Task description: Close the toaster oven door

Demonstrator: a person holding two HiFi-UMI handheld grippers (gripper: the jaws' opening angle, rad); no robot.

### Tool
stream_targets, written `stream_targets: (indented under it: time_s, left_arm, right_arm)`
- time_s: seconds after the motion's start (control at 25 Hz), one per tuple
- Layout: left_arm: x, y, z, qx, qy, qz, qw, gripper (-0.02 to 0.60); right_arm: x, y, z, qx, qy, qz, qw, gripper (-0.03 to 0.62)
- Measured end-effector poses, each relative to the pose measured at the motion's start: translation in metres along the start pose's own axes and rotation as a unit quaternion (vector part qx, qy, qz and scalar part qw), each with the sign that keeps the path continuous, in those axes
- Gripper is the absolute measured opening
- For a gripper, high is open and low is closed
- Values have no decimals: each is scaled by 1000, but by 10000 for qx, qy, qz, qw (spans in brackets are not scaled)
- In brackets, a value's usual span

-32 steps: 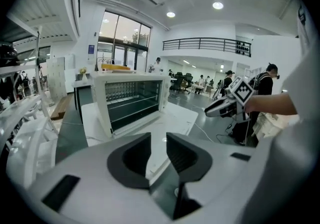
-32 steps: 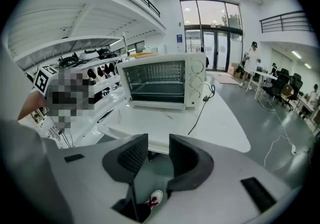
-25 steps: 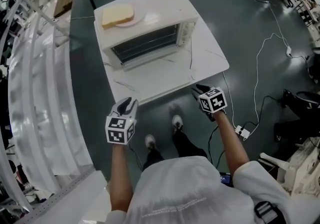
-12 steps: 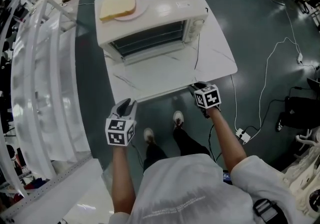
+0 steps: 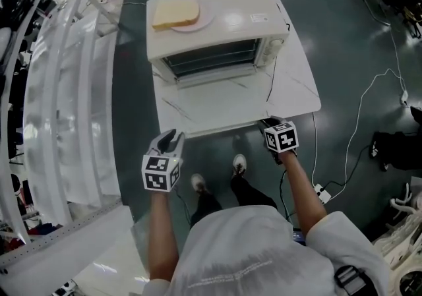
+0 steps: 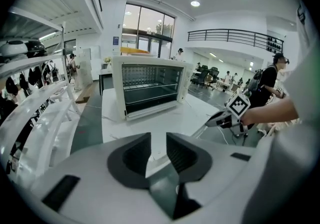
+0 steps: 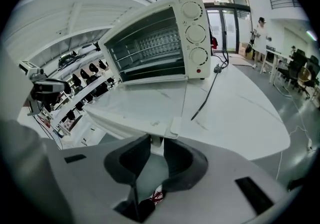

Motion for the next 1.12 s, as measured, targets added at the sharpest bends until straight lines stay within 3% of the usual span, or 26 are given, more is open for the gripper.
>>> stream_targets:
  time_s: [0.68,1.12]
  left_arm:
    - [21,12,29,-416,74,-44,9991,100]
    - [36,28,41,-650,225,34,9976,100]
  right_arm:
    - [19,42,54,-672,275,-197,9972,92]
    - [30,71,109,-1311,911,-306,9867,92]
Point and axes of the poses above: the fingertips, and each gripper's own axes: y backward along the fingers, x to its left, z out of its top, the point moved 1 cm from there along y, backward along the fingers, and after that the axes turned 13 degrees about z, right-handed, at the moved point
